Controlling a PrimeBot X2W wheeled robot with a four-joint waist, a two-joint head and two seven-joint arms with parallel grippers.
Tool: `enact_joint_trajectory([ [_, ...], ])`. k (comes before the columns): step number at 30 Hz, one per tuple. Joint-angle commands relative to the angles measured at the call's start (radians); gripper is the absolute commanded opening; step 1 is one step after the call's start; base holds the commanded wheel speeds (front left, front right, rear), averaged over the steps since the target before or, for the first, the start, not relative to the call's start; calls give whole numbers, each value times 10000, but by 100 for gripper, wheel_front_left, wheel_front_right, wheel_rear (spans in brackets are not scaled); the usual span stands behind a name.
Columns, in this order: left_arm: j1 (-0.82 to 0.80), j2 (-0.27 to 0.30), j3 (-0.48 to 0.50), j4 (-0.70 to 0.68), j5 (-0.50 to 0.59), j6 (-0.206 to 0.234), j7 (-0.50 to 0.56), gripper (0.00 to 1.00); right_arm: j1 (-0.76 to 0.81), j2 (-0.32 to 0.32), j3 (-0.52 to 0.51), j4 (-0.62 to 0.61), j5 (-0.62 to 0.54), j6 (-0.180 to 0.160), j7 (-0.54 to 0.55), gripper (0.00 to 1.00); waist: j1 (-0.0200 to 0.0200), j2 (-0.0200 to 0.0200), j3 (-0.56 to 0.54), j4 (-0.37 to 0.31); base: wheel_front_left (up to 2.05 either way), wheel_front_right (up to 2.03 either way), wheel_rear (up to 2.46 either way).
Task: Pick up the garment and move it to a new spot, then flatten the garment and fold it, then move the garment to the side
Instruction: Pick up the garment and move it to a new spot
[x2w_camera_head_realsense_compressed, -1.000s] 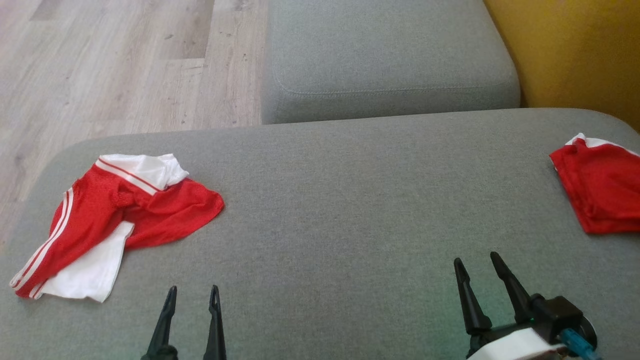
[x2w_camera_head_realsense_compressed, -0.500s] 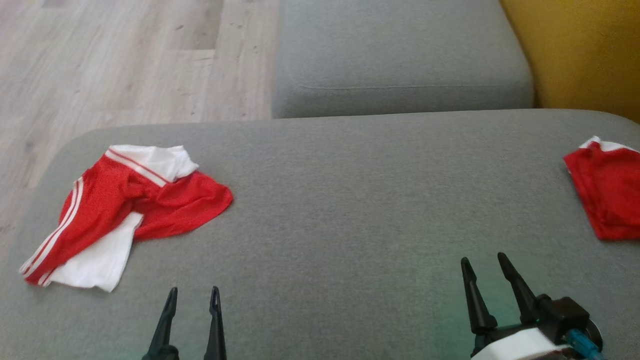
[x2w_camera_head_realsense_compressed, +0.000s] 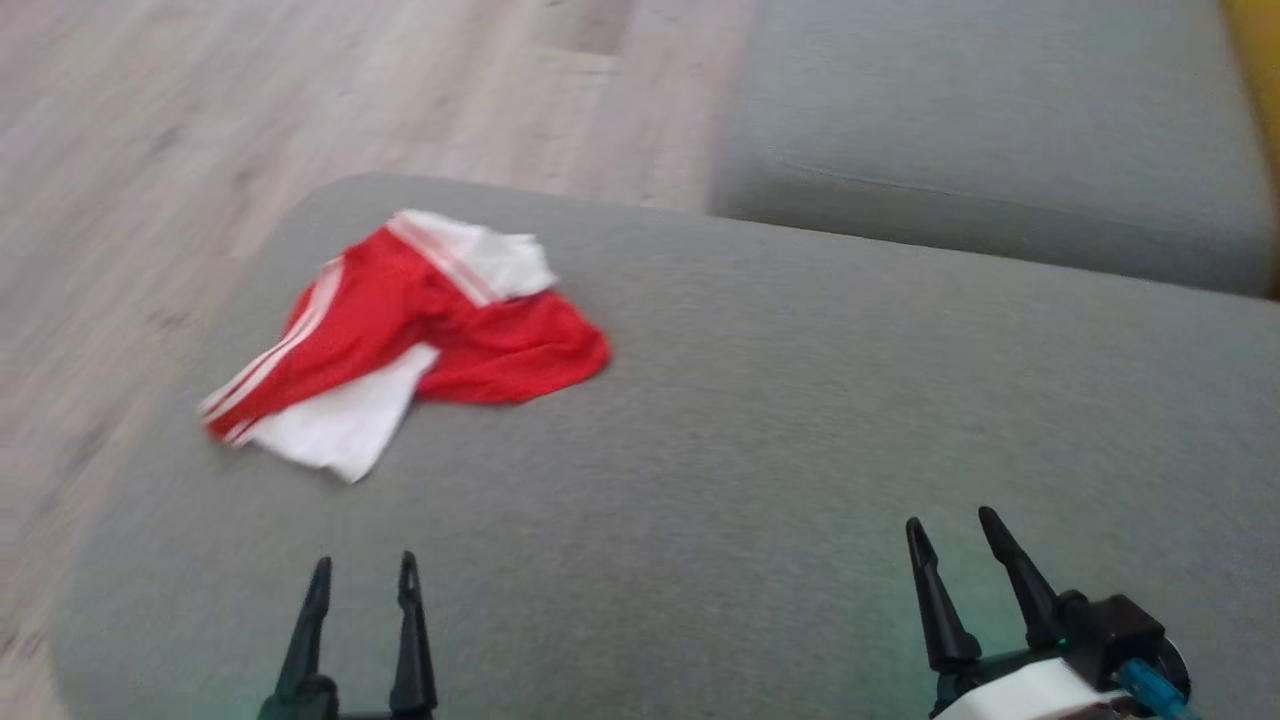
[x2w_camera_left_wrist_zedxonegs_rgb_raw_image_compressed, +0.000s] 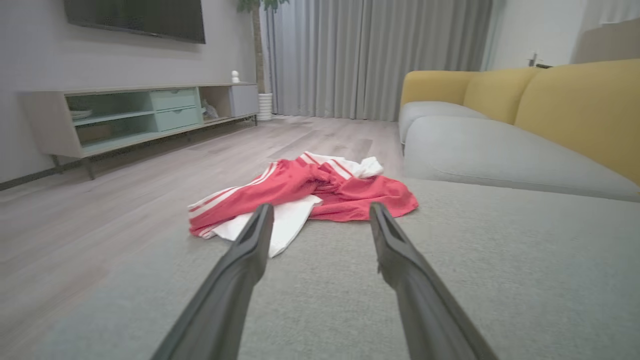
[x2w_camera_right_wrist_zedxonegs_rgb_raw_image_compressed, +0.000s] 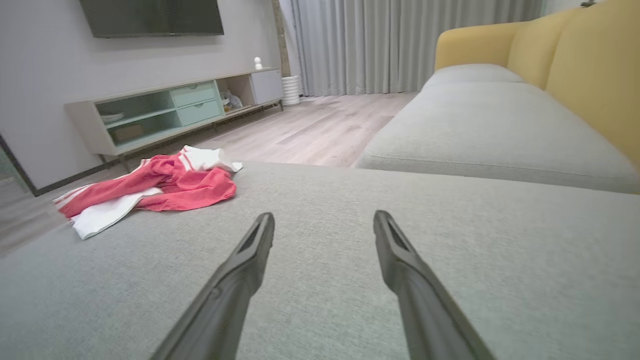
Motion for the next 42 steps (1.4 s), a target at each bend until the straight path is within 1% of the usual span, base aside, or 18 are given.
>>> enact_joint_trajectory([
  [1, -301, -37, 394, -381, -121, 81, -24, 100, -359, -40, 242, -330, 5, -7, -109, 100, -1, -1, 95, 872, 0, 0, 0],
  [2, -266, -37, 433, -407, -131, 100, -24, 100, -380, -40, 262, -333, -1, -7, -109, 100, -1, -1, 103, 1009, 0, 0, 0],
  [3, -266, -37, 433, -407, -131, 100, -24, 100, -380, -40, 262, -333, -1, -7, -109, 100, -1, -1, 103, 1009, 0, 0, 0],
  [5, -210, -37, 494, -445, -169, 108, -24, 100, -407, -65, 271, -336, -4, -7, -109, 100, -1, -1, 128, 1445, 0, 0, 0],
  [8, -213, -37, 599, -446, -166, 93, -24, 100, -386, -69, 256, -336, -9, -7, -109, 100, -1, -1, 144, 1792, 0, 0, 0],
  [14, -579, -37, 703, -580, 54, -106, -24, 100, -349, -134, 204, -377, -55, -7, -109, 100, -1, -1, 483, 2265, 0, 0, 0],
  [19, -1705, -37, 758, -1012, 233, -251, -24, 100, -579, -539, 236, -471, -67, -7, -109, 100, -1, -1, 1214, 2431, 0, 0, 0],
  [22, -2826, 18, 785, -1124, 388, -516, -24, 100, -821, -864, 139, -642, -96, -7, -109, 100, -1, -1, 1914, 2440, 0, 0, 0],
  [24, -3739, 110, 758, -914, 473, -745, -24, 100, -1059, -1195, 128, -740, -139, -7, -109, 100, -1, -1, 2453, 2392, 0, 0, 0],
  [27, -5281, 313, 799, -57, 592, -948, -24, 100, -1331, -1723, 85, -893, -178, -7, -109, 100, -1, -1, 3200, 2264, 0, 0, 0],
  [29, -6352, 401, 837, 1070, 475, -1151, 130, 100, -1473, -2057, 38, -993, -198, -7, -109, 100, -1, -1, 3656, 2149, 0, 0, 0],
  [31, -7571, 403, 1046, 1979, 199, -1215, 457, 100, -1590, -2385, -11, -1126, -215, -7, -109, 100, -1, -1, 4156, 2029, 0, 0, 0],
  [35, -9696, 488, 1311, 3809, -240, -1385, 1569, 100, -1764, -3015, -125, -1437, -243, -7, -109, 100, -1, -1, 5103, 1775, 0, 0, 0],
  [36, -10157, 564, 1373, 4257, -305, -1402, 1801, 100, -1817, -3138, -161, -1520, -240, -7, -109, 100, -1, -1, 5313, 1688, 0, 0, 0],
  [38, -10935, 749, 1441, 5185, -291, -1293, 2296, 100, -1916, -3355, -261, -1654, -227, -7, -109, 100, -1, -1, 5698, 1535, 0, 0, 0],
  [39, -10935, 749, 1441, 5185, -291, -1293, 2296, 100, -1916, -3355, -261, -1654, -227, -7, -109, 100, -1, -1, 5698, 1535, 0, 0, 0],
  [42, -11862, 936, 1568, 6591, -447, -1286, 3047, 100, -2021, -3581, -322, -1837, -224, -7, -109, 100, -1, -1, 6163, 1291, 0, 0, 0],
])
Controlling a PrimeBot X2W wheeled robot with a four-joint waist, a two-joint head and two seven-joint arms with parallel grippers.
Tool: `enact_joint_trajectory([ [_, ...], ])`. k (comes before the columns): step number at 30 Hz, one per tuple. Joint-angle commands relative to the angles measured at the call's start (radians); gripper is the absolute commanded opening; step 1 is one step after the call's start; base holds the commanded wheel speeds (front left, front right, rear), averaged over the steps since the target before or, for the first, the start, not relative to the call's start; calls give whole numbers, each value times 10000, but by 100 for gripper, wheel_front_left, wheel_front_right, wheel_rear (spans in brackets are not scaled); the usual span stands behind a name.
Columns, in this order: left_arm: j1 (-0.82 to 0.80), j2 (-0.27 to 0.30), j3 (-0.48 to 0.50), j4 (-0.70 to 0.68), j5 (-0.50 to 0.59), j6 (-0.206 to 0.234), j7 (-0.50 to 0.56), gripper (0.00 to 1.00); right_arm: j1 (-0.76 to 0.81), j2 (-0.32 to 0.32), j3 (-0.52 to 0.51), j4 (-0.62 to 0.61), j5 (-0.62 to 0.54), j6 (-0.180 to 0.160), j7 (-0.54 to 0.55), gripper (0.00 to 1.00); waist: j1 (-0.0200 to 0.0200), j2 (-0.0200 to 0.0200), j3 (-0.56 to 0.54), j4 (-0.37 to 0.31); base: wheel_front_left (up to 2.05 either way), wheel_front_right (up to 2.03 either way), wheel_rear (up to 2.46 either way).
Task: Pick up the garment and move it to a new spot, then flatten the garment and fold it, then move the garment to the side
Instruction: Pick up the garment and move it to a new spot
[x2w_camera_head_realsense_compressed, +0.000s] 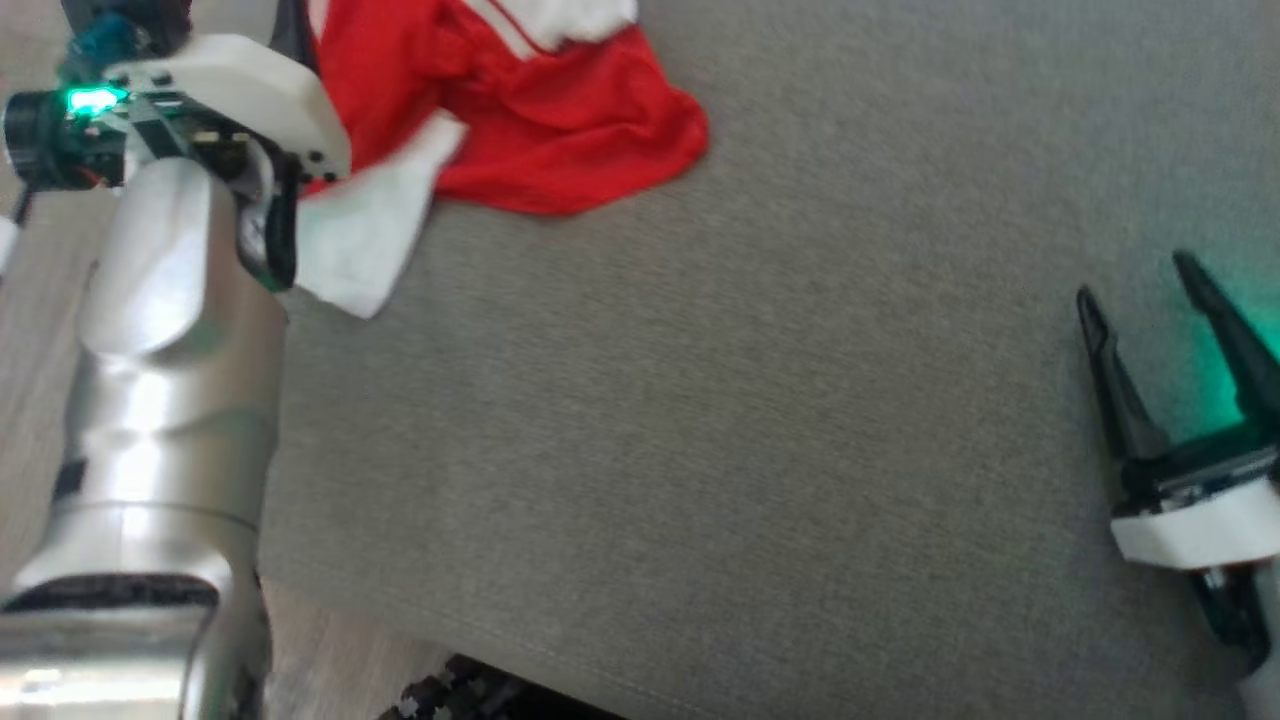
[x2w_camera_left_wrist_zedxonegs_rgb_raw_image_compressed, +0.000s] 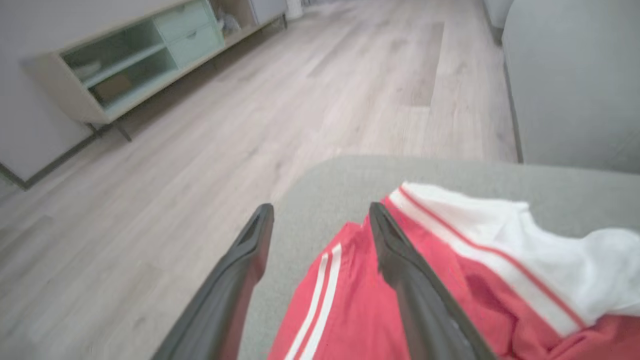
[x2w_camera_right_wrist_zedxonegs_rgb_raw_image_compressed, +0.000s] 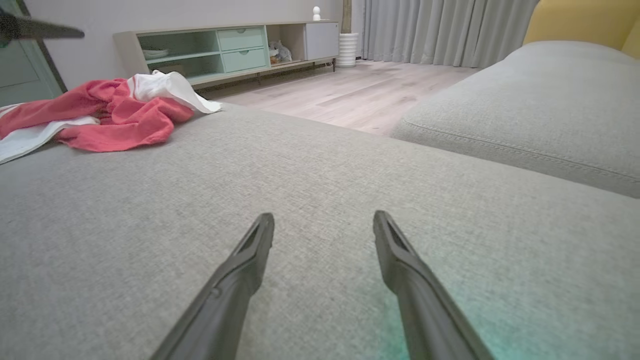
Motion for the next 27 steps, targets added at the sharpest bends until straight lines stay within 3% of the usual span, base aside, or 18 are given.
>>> enact_joint_trajectory([
  [1, -283, 644, 352, 62, -89, -16, 122, 100, 8, -254, 132, 118, -34, -9, -1, 100, -2, 0, 701, -509, 0, 0, 0],
  [11, -1297, 981, 702, 2960, -685, -248, 667, 100, -204, -323, 34, -142, -84, -9, -1, 100, -2, 0, 1549, -1082, 0, 0, 0],
  [12, -1342, 1028, 714, 3064, -711, -288, 481, 78, -205, -305, 9, -151, -91, -9, -1, 100, -2, 0, 1576, -1099, 0, 0, 0],
  [13, -1395, 1072, 732, 3119, -729, -278, 206, 0, -206, -291, -7, -159, -99, -9, -1, 100, -2, 0, 1593, -1110, 0, 0, 0],
  [17, -1709, 1232, 544, 3153, -536, -225, -1018, 0, -270, -180, 30, -33, -104, -9, -1, 100, -2, 0, 1389, -1144, 0, 0, 0],
  [21, -2135, 1435, 251, 3109, -328, -520, -2030, 0, -470, 150, 296, 112, -53, -9, -1, 100, -2, 0, 752, -1337, 0, 0, 0],
  [27, -2916, 1705, -447, 2623, 209, -821, -2694, 0, -762, 864, 771, 432, 49, -9, -1, 100, -2, 0, -488, -1994, 0, 0, 0],
])
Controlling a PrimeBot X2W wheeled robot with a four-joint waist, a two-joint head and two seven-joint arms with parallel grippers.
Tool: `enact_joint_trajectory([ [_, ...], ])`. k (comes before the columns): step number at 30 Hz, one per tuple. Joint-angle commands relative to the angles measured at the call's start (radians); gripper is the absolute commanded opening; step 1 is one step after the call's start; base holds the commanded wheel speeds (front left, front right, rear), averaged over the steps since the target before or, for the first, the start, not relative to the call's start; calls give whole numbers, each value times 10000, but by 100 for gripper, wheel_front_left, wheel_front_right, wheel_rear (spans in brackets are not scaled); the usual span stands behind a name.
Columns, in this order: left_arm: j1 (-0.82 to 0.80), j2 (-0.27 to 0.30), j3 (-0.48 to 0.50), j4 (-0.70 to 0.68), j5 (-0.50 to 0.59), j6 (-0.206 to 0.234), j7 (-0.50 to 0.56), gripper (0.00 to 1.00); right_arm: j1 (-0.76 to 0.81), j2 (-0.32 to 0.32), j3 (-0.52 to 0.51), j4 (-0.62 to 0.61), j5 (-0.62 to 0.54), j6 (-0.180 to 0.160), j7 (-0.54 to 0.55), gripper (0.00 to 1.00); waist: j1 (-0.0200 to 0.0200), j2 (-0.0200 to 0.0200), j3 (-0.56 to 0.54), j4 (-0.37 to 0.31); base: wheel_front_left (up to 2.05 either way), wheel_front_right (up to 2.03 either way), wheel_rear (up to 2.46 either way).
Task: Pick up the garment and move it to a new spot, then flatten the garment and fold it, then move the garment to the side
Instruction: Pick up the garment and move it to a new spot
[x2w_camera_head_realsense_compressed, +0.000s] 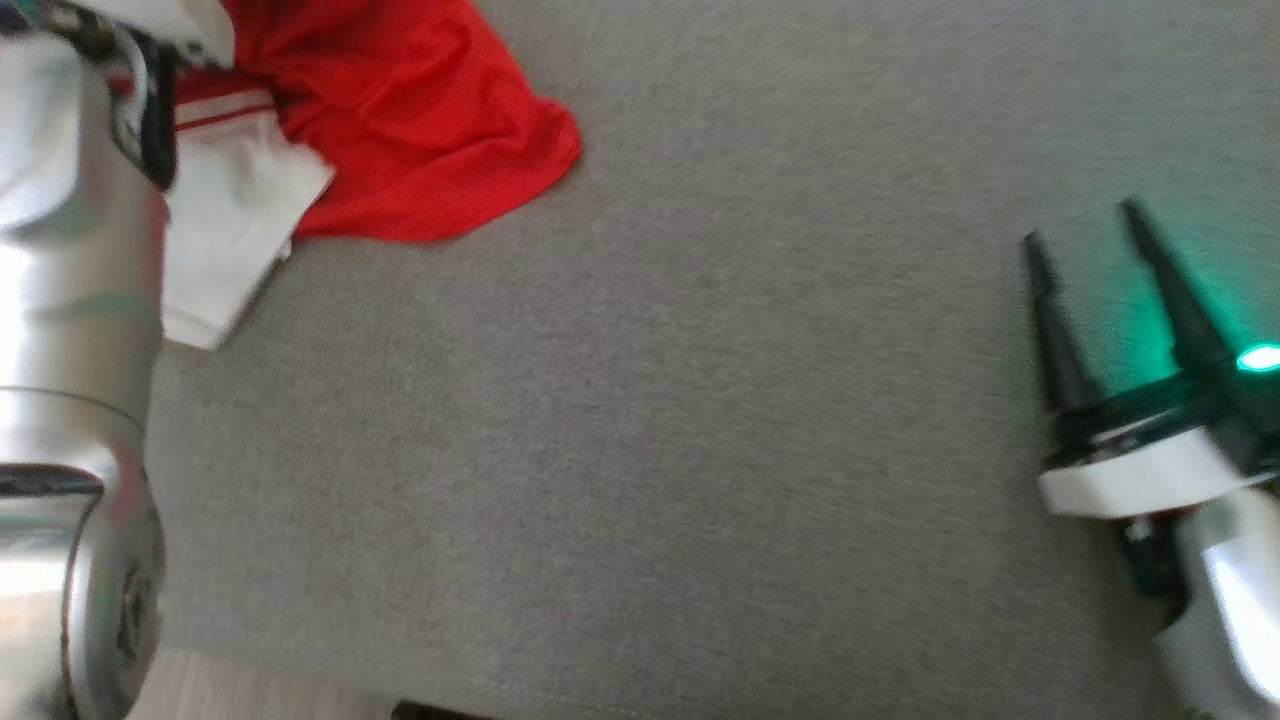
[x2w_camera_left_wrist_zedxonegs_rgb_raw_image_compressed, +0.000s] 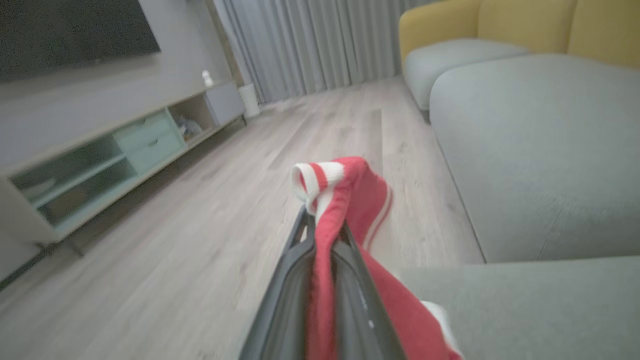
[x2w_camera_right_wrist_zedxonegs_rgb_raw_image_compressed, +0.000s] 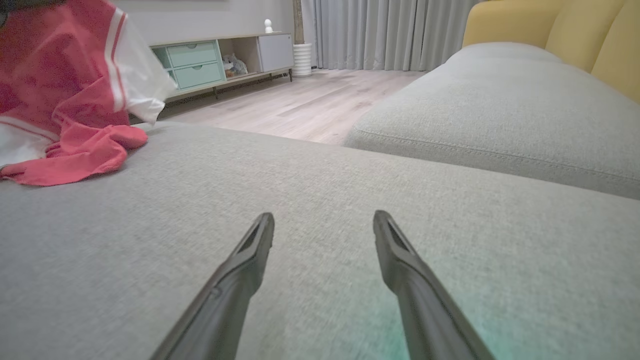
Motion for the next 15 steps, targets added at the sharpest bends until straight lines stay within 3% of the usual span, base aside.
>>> enact_joint_trajectory([
  [1, -430, 683, -18, -476, 135, -45, -133, 0, 457, 179, 377, 30, 58, -19, 60, 100, -3, 0, -839, -634, 0, 0, 0],
  [9, -825, 779, -974, -1806, 531, -371, -102, 0, 754, 1312, 751, 310, 160, -19, 60, 100, -3, 0, -2746, -2392, 0, 0, 0],
  [15, -881, 495, -1581, -3010, 312, -466, 393, 0, 1094, 1779, 636, 183, 272, -19, 60, 100, -3, 0, -3361, -3384, 0, 0, 0],
])
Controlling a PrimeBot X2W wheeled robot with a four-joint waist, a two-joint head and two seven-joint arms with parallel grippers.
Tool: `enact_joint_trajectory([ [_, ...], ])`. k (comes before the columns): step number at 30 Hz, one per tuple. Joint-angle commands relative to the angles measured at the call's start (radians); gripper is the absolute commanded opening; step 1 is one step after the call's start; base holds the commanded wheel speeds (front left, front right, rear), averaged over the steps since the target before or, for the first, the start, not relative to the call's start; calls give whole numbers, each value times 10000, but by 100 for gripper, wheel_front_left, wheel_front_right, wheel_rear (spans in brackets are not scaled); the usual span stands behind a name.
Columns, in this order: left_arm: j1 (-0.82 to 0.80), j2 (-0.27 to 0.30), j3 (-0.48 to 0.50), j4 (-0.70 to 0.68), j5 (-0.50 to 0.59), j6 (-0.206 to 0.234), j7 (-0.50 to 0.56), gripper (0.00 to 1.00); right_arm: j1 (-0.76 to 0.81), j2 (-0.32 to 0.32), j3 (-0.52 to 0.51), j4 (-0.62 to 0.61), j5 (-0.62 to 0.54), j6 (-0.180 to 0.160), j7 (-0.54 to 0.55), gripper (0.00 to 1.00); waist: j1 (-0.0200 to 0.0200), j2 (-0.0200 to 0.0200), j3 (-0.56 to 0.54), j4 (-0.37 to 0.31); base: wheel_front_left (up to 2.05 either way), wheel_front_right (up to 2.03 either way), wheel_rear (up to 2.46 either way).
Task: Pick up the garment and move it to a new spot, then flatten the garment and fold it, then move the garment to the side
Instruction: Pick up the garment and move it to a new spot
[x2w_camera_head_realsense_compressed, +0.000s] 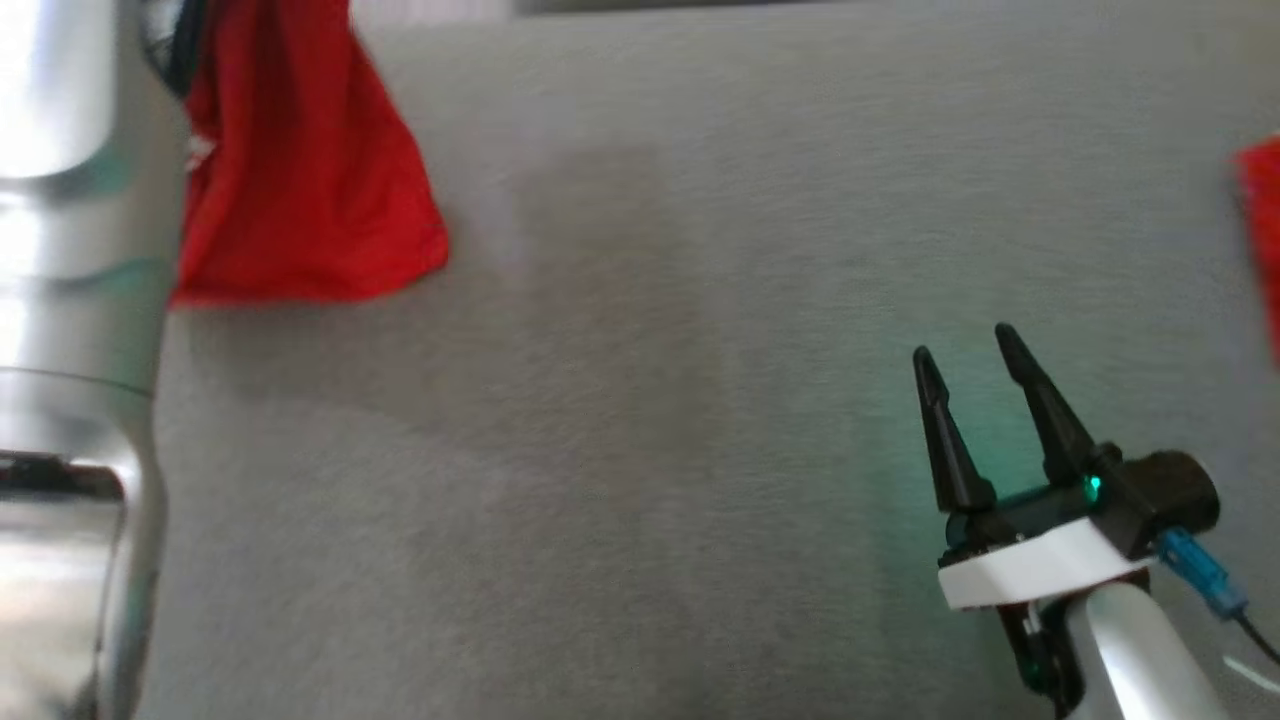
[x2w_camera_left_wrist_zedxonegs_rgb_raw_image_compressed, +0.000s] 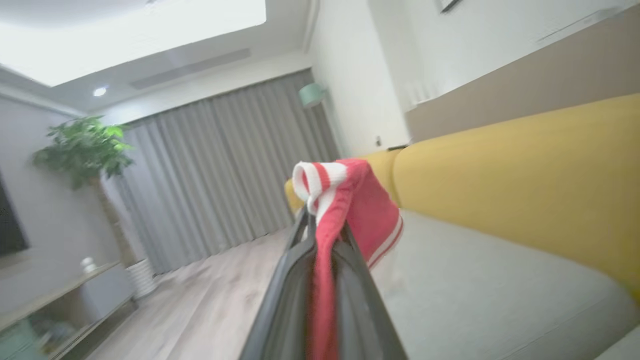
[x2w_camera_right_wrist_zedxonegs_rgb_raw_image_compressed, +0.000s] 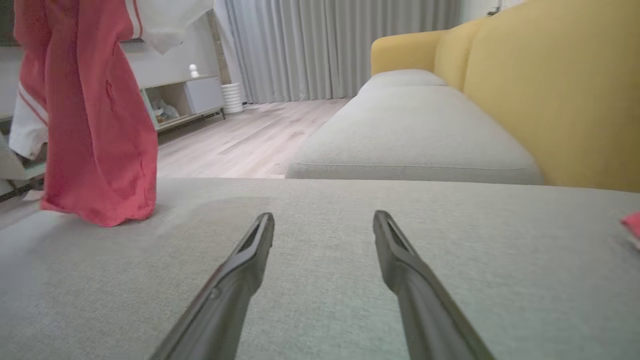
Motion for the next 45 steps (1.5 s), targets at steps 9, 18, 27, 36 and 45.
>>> enact_joint_trajectory([
  [9, -54, -105, -1102, -2857, -624, -59, 807, 0, 76, 462, 274, -374, 78, -19, 4, 100, 1, 0, -880, -2234, 0, 0, 0],
  [18, 3504, -657, -2594, -3336, -1300, -55, 524, 0, 120, 656, 298, -296, 146, -19, 4, 100, 1, 0, -684, -2716, 0, 0, 0],
  [27, 7253, -1347, -3171, -2195, -1922, 658, -680, 100, 243, 703, 128, -21, 139, -19, 4, 100, 1, 0, -585, -2244, 0, 0, 0],
  [36, 10328, -1492, -1725, -4397, -2246, 1691, -850, 100, 889, 602, -227, 396, 115, -19, 4, 100, 1, 0, -1802, -1239, 0, 0, 0],
  [45, 13194, -1547, 586, -7689, -1242, 2313, -853, 100, 1613, 676, -641, 429, 82, -19, 4, 100, 1, 0, -2698, -440, 0, 0, 0],
])
